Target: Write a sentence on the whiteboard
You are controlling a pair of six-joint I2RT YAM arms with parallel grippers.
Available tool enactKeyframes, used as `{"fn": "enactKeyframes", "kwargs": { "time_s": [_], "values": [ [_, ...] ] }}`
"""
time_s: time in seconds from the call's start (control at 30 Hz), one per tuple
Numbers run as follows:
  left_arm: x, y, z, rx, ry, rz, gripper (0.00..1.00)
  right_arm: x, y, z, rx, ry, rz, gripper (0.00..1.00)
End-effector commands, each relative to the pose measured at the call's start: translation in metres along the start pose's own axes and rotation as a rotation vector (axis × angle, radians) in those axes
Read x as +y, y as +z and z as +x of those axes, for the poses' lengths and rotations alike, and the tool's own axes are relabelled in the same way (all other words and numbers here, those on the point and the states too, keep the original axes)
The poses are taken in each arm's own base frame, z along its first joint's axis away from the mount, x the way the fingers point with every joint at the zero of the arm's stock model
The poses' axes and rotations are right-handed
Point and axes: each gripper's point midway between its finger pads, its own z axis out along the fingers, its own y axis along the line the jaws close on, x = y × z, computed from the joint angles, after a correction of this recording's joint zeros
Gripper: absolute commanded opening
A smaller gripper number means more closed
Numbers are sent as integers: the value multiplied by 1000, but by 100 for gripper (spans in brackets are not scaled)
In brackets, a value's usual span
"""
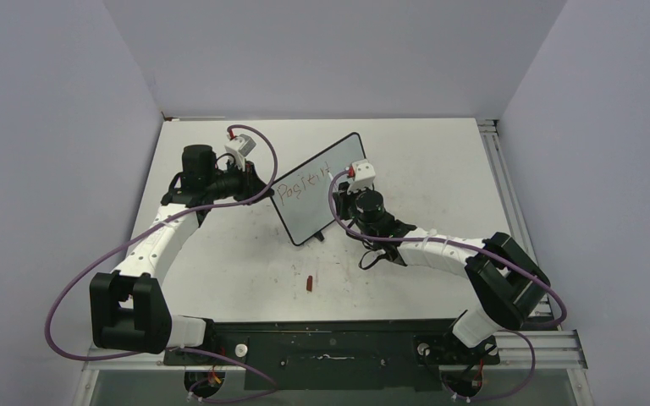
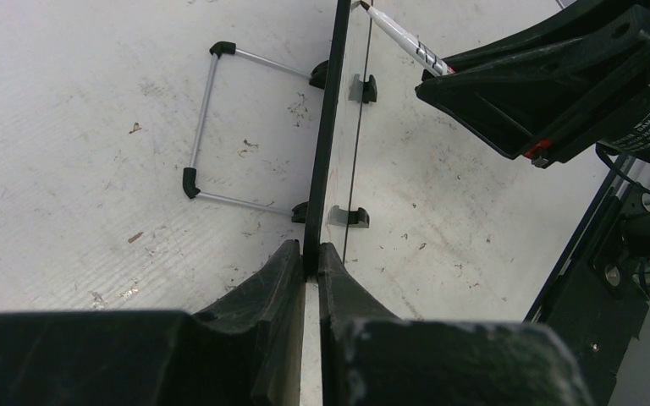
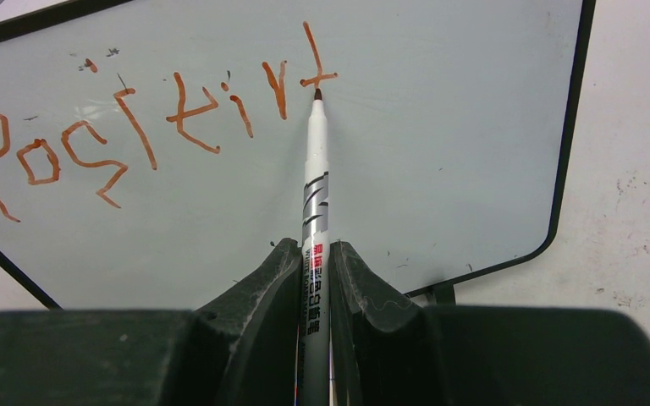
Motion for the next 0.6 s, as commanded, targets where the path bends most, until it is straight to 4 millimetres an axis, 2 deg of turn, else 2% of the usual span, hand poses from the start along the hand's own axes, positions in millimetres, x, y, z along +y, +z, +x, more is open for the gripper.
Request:
{"fn": "enactKeyframes", "kwargs": {
  "time_s": [0.0,0.33,0.57],
  "values": [
    [-7,-7,-26,-68,74,14,0,6,-3,3,0,8,-21,5],
    [-8,-7,-27,-71,76,17,0,2,-2,0,-3,5,8,5],
    [-8,-8,-27,-73,78,14,0,-1,2,-14,-30,-4,36,5]
  ]
}}
